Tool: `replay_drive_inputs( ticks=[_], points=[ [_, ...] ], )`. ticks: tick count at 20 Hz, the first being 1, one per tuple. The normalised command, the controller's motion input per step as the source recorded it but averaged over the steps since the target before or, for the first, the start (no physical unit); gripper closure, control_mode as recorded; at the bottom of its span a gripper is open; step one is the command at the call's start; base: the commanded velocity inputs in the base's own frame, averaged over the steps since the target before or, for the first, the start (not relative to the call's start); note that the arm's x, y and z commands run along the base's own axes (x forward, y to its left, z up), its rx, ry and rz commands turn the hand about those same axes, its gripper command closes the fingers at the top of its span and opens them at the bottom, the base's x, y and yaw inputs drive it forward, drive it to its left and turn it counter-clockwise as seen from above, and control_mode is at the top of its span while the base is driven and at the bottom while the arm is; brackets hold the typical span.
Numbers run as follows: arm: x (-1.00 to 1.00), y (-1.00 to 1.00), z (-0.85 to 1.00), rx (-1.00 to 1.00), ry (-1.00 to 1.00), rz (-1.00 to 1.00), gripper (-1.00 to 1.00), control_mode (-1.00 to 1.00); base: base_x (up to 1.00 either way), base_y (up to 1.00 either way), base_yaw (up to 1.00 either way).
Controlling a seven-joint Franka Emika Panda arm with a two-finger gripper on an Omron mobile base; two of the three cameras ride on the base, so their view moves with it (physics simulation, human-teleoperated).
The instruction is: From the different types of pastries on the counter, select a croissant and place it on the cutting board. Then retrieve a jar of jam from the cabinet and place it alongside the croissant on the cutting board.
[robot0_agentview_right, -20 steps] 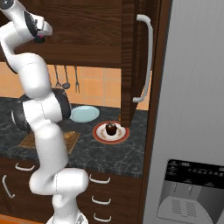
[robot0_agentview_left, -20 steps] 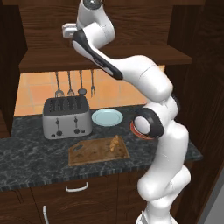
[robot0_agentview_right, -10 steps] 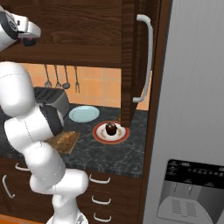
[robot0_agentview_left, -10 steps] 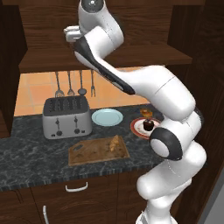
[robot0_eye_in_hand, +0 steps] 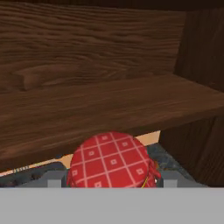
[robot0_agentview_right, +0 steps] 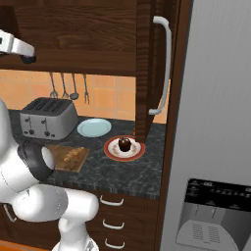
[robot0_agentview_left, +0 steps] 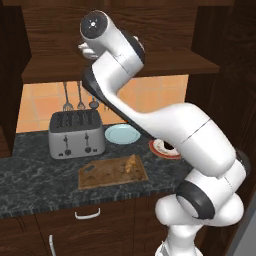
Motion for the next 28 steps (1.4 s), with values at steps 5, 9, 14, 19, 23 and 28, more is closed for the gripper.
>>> replay_drive_inputs(
  ticks=[5,9,14,19,23,28],
  points=[
    [-0.82,-0.15,-0.39,0.00,0.00,-0.32,1.00,-1.00,0.00,0.00,0.00],
    [-0.63,-0.11,-0.91,0.00,0.00,-0.29,1.00,-1.00,0.00,0.00,0.00],
    [-0.70,-0.26,-0.99,0.00,0.00,-0.28,1.00,-1.00,0.00,0.00,0.00],
    [-0.62,-0.20,-0.91,0.01,0.00,-0.27,1.00,-1.00,0.00,0.00,0.00],
    [-0.53,-0.11,-0.86,0.01,0.00,-0.26,1.00,-1.00,0.00,0.00,0.00],
    [-0.34,0.00,-0.79,0.01,-0.02,-0.24,1.00,-1.00,0.00,0.00,0.00]
  ],
)
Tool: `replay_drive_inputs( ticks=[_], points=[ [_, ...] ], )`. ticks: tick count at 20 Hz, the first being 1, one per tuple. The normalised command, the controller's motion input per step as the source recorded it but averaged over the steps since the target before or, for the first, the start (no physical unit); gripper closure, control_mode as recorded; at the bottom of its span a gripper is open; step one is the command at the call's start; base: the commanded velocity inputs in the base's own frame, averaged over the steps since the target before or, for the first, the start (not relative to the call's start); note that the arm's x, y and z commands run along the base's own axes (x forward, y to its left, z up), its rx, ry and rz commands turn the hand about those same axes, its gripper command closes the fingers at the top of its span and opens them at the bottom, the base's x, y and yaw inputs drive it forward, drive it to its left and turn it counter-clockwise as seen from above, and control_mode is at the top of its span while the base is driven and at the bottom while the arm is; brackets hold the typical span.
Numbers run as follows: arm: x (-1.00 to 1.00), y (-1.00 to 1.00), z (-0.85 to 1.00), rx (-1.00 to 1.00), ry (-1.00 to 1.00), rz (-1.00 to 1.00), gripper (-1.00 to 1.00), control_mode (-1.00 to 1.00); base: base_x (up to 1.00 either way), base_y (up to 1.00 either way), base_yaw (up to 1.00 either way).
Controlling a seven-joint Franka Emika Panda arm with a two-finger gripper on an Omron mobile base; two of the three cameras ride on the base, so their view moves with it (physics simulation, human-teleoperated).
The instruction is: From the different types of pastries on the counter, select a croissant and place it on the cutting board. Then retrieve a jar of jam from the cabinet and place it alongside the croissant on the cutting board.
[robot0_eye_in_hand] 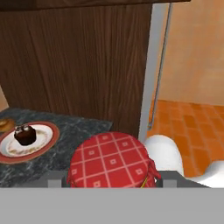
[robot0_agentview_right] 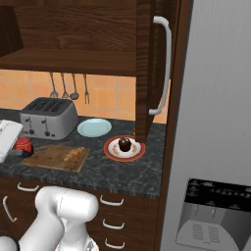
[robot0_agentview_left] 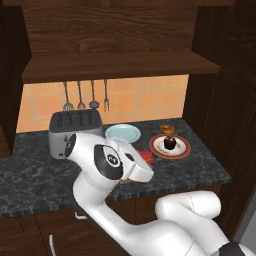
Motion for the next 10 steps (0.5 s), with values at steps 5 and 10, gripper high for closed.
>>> replay_drive_inputs(
  ticks=[5,10],
  points=[
    [-0.01,0.00,-0.49,0.02,-0.05,-0.22,1.00,-1.00,0.00,0.00,0.00],
    [0.42,0.00,-0.26,0.01,-0.05,-0.17,1.00,-1.00,0.00,0.00,0.00]
  ],
)
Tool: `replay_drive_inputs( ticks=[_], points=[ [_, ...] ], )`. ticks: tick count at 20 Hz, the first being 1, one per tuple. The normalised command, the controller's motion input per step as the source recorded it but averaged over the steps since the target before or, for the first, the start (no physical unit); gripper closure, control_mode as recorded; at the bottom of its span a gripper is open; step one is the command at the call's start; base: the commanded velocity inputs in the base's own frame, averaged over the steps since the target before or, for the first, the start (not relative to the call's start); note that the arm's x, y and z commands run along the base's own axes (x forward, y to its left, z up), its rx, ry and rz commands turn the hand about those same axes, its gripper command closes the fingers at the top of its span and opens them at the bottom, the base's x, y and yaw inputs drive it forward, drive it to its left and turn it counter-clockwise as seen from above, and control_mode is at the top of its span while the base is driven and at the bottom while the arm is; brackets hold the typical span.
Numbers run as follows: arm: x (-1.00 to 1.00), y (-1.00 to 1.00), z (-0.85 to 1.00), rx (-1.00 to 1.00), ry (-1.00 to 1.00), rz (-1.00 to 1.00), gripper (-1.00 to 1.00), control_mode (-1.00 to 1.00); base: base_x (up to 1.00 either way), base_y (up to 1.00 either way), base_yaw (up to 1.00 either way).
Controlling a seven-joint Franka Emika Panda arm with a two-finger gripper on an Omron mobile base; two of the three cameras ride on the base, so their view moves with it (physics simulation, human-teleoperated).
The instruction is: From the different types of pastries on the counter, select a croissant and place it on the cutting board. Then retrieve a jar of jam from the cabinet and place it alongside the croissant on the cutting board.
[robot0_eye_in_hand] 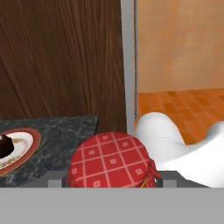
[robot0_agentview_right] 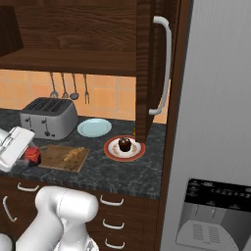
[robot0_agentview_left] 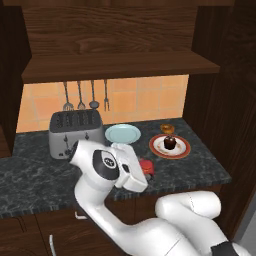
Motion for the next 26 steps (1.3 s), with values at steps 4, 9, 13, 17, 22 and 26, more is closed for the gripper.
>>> replay_drive_inputs(
  ticks=[4,9,13,17,22,26],
  points=[
    [0.64,0.03,-0.31,0.00,-0.04,-0.14,1.00,-1.00,0.00,0.00,0.00],
    [0.51,0.25,-0.60,0.00,-0.01,-0.10,1.00,-1.00,0.00,0.00,0.00],
    [0.62,0.51,-0.68,0.00,0.00,-0.08,1.00,-1.00,0.00,0.00,0.00],
    [0.87,0.38,-0.33,0.00,-0.01,-0.01,1.00,-1.00,0.00,0.00,0.00],
    [0.82,0.23,-0.20,0.00,0.00,0.00,1.00,-1.00,0.00,0.00,0.00],
    [0.62,0.36,-0.48,-0.01,0.00,0.00,1.00,-1.00,0.00,0.00,0.00]
  ],
)
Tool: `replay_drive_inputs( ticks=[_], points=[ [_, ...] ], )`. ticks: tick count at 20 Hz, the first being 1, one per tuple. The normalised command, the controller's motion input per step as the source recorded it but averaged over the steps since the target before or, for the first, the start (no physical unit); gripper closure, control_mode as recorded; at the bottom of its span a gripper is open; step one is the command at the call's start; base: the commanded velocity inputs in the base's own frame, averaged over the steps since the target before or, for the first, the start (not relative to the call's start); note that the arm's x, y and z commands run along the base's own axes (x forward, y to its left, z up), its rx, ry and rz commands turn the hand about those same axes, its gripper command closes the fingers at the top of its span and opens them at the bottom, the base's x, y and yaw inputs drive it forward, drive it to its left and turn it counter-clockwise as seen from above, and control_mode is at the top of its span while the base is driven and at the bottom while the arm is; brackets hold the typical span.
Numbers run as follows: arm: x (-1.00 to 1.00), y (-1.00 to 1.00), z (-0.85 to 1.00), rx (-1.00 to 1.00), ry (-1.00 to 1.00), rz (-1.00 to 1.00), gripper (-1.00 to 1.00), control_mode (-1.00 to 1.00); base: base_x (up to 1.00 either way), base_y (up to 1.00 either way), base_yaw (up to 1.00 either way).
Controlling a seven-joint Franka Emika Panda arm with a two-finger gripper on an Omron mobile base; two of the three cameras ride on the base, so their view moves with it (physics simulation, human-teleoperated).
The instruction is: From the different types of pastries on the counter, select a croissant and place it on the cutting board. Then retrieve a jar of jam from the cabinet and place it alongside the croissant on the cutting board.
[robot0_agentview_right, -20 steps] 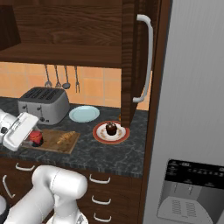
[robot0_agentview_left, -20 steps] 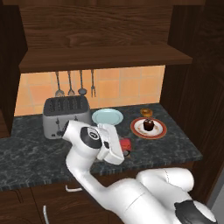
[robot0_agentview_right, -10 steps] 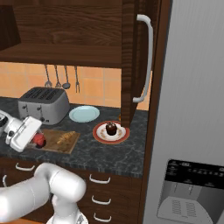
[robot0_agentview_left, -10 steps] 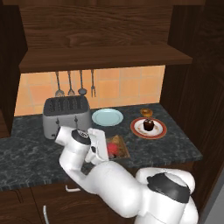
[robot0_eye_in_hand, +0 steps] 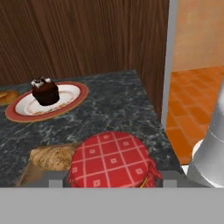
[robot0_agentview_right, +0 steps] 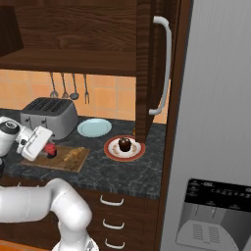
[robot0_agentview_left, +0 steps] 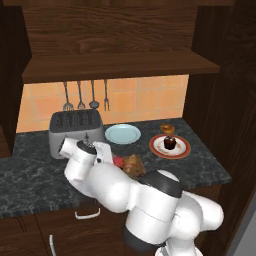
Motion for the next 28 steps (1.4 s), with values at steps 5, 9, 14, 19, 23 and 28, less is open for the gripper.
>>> replay_drive_inputs(
  ticks=[5,9,14,19,23,28],
  points=[
    [0.53,0.35,-0.45,-0.01,0.01,0.01,1.00,-1.00,0.00,0.00,0.00],
    [0.48,0.19,-0.22,0.00,0.00,0.01,1.00,-1.00,0.00,0.00,0.00],
    [0.25,0.13,-0.21,0.00,0.00,0.00,1.00,-1.00,0.00,0.00,0.00],
    [0.14,0.27,-0.27,-0.04,0.01,0.00,1.00,-1.00,0.00,0.00,0.00],
    [0.22,0.32,-0.32,-0.06,0.04,0.00,-1.00,-1.00,0.00,0.00,0.00],
    [0.08,0.04,0.09,-0.01,-0.03,0.00,-1.00,-1.00,0.00,0.00,0.00]
  ],
)
